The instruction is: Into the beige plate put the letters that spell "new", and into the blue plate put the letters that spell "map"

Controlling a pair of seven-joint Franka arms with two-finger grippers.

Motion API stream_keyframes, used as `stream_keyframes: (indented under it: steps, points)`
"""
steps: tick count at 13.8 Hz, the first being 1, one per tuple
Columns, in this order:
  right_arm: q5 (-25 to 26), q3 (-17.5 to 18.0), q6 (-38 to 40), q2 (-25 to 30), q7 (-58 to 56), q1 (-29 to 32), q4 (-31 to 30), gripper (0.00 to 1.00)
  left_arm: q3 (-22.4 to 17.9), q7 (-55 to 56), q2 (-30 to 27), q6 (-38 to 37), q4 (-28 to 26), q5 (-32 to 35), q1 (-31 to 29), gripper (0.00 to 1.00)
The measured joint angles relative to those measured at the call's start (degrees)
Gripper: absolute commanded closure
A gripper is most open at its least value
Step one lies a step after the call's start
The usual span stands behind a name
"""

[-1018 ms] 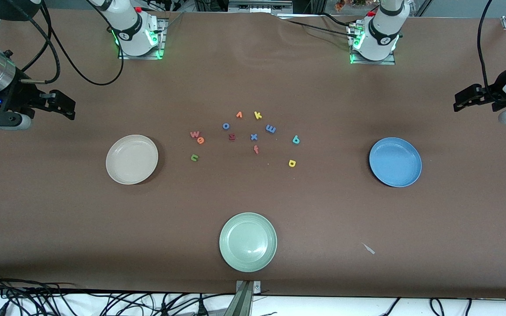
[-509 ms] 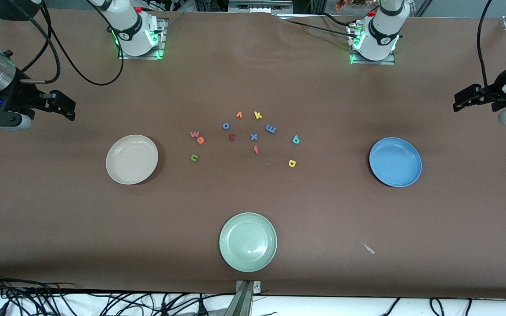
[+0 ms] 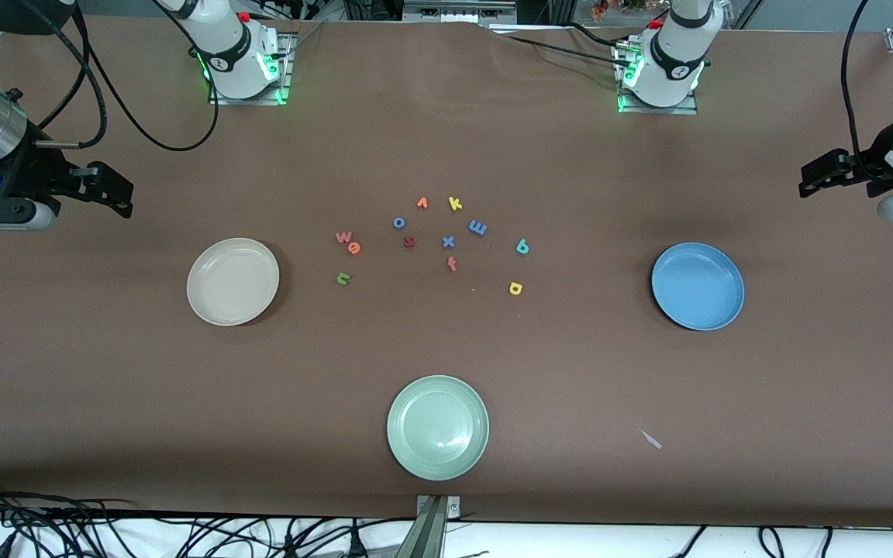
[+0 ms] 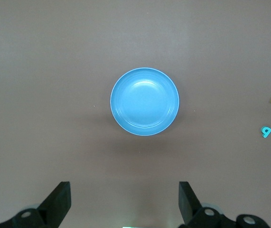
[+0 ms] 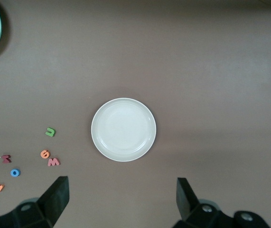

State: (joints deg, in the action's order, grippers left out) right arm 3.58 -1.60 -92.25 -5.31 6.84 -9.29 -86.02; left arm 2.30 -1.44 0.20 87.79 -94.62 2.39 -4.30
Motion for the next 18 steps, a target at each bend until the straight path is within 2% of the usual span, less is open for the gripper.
stream_keyframes:
  steps: [11,15,18]
  points:
    - [0.3,-0.2,1.4,-1.3,-0.5,-1.4,-0.1,0.00,0.1,0.0,0.8,0.1,0.0,0.0,0.3,0.00]
    - [-0.3,-0.1,1.9,-1.7,-1.5,-1.5,-0.3,0.00,0.9,1.1,5.9,1.6,0.3,-0.2,4.4,0.00]
    - [-1.2,-1.6,1.8,-1.7,-4.1,-1.2,-0.2,0.00,1.6,4.8,12.0,8.2,0.3,-3.7,10.4,0.00]
